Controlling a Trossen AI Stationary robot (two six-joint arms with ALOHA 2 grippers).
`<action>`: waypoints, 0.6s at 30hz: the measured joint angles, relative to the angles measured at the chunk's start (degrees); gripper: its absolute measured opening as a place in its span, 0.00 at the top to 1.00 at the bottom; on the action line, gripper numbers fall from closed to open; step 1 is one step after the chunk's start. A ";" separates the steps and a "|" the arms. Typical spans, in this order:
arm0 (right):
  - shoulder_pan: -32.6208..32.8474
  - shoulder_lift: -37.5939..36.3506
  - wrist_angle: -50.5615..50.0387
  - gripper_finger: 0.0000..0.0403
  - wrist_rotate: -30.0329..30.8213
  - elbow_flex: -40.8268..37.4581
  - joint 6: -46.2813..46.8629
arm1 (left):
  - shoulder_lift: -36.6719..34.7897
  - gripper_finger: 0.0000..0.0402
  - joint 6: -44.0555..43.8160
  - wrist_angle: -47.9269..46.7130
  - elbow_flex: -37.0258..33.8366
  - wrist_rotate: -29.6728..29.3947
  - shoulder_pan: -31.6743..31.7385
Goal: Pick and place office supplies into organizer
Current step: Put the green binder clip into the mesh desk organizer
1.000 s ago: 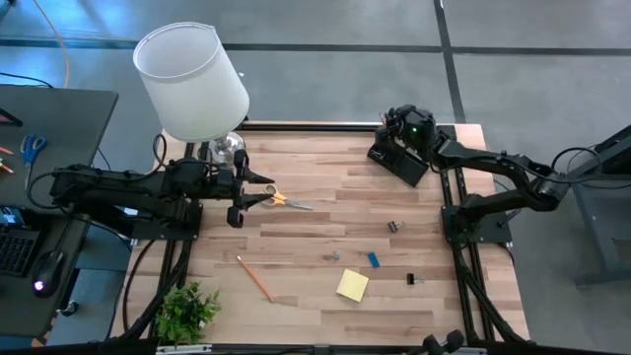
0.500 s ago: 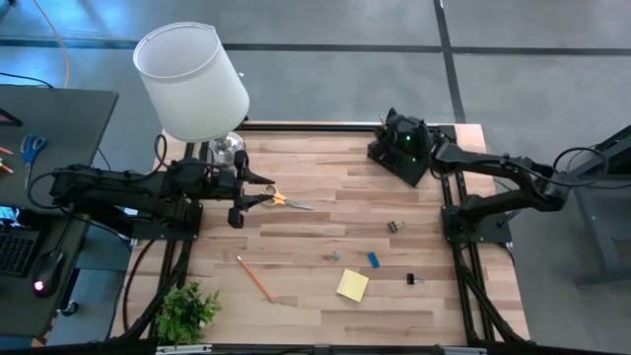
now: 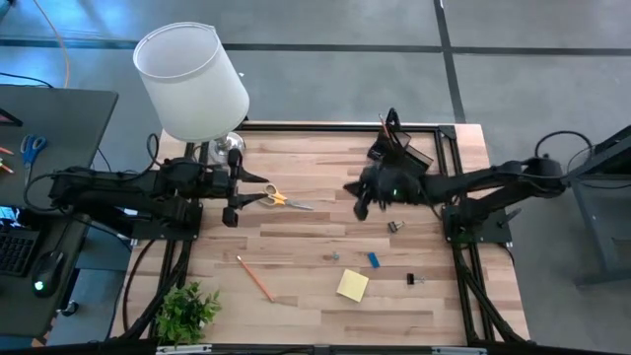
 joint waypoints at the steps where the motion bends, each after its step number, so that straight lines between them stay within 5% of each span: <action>1: 2.04 0.90 0.88 0.94 1.50 0.00 0.32 | -0.38 0.62 0.04 -1.57 0.68 0.37 0.00; 8: 12.29 9.33 7.14 0.94 6.10 -0.04 5.84 | -0.71 0.62 -0.13 -11.46 4.42 4.49 0.00; 18: 19.45 17.76 8.74 0.90 9.31 -0.06 19.76 | -0.34 0.62 -0.17 -13.08 4.53 6.03 0.00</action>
